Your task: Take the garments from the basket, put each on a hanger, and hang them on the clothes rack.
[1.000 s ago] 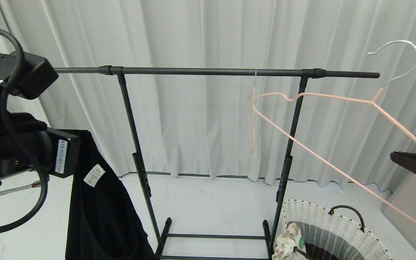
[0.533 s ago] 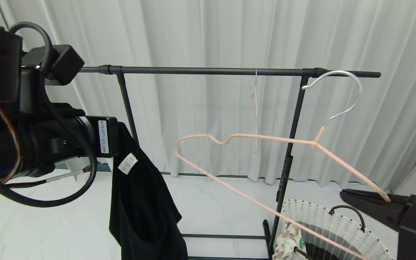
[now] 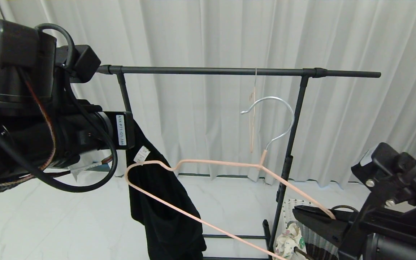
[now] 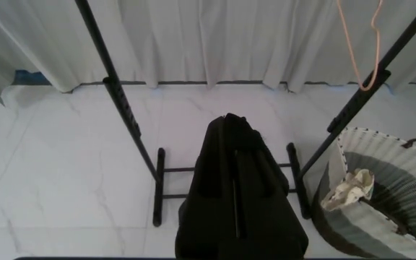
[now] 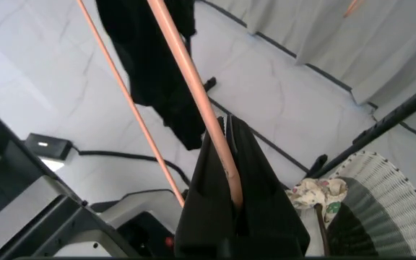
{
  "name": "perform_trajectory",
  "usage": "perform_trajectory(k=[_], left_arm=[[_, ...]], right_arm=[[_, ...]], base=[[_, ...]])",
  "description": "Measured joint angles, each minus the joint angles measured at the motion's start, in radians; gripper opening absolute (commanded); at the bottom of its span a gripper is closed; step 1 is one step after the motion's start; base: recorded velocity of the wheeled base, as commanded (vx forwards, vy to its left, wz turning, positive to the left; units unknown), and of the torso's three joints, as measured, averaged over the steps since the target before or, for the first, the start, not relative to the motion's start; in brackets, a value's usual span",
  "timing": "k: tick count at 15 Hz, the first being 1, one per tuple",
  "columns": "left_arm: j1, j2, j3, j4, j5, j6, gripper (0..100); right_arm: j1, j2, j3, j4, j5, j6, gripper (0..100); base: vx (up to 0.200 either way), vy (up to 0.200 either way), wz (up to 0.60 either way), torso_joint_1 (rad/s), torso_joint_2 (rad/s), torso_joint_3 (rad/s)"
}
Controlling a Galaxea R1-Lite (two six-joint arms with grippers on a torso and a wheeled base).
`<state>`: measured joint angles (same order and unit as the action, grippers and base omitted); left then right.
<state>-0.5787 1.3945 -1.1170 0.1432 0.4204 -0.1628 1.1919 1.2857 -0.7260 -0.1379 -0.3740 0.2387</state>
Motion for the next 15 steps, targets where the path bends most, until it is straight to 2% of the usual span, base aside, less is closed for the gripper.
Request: perform_trajectory(k=[4, 9, 15], left_arm=[[0.003, 0.002, 0.005, -0.002, 0.002, 0.000, 0], [0.001, 0.004, 0.007, -0.004, 0.032, -0.001, 0], [0.008, 0.007, 0.003, -0.011, 0.071, -0.012, 0]], right_arm=[[-0.054, 0.057, -0.002, -0.079, 0.000, 0.006, 0], [-0.070, 0.117, -0.007, -0.151, -0.004, 0.023, 0], [-0.083, 0.149, -0.049, -0.163, -0.027, 0.051, 0]], base=[[0.000, 0.000, 0.00, 0.000, 0.00, 0.000], [0.000, 0.000, 0.00, 0.000, 0.00, 0.000], [0.000, 0.000, 0.00, 0.000, 0.00, 0.000]])
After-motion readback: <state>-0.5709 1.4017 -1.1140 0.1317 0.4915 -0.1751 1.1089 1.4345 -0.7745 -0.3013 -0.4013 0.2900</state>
